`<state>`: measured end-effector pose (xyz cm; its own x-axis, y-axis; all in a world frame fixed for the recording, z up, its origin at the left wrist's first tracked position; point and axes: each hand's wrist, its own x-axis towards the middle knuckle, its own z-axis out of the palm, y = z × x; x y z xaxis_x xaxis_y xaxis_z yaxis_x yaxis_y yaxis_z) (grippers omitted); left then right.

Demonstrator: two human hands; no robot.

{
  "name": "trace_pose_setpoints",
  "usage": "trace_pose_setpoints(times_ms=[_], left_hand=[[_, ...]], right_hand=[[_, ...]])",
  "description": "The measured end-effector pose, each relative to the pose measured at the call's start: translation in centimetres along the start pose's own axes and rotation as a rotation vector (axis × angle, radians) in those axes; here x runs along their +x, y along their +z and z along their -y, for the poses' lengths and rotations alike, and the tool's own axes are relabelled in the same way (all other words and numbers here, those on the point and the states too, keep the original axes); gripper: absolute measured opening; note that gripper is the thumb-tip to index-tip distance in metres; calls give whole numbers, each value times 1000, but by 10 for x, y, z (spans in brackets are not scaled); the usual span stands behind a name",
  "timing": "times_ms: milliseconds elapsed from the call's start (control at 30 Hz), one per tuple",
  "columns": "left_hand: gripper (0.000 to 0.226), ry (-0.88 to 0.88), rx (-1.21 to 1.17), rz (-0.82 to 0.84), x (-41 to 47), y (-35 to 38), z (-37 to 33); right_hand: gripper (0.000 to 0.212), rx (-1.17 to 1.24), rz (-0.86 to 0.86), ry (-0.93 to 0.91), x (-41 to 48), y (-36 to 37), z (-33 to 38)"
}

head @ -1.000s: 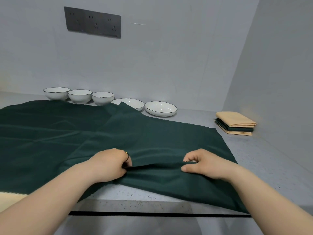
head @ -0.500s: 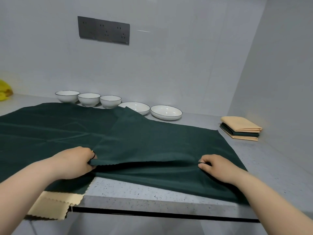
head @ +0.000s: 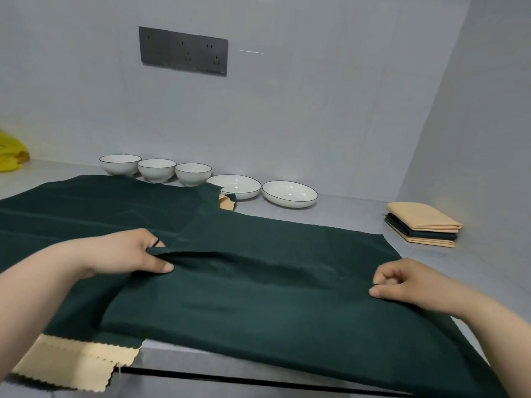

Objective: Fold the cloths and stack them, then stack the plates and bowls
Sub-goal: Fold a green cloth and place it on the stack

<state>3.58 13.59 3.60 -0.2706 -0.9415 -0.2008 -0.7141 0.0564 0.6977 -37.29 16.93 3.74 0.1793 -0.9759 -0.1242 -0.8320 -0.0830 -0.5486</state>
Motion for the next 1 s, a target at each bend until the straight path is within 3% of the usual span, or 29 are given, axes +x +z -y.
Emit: trace_pose_setpoints(times_ms=[133, 267, 400, 500, 733, 900, 1000], left_hand=[[19, -31, -24, -97, 31, -1, -12], [20, -73, -3, -250, 78, 0, -15], [15, -66, -15, -355, 121, 5, -14], [16, -90, 31, -413, 147, 10, -10], [12, -139, 139, -454, 180, 8, 3], [26, -157, 313, -389, 175, -1, 7], [19, -150, 399, -377, 158, 1, 10]], right_hand=[[21, 39, 93, 107, 13, -24, -11], [22, -8, -34, 141, 51, -39, -22], [28, -299, -139, 175, 103, -35, -31], [19, -358, -209, 205, 136, -27, -40], [12, -385, -296, 200, 180, -6, -49], [11, -443, -369, 165, 184, 4, -51], [10, -462, -348, 131, 171, 6, -51]])
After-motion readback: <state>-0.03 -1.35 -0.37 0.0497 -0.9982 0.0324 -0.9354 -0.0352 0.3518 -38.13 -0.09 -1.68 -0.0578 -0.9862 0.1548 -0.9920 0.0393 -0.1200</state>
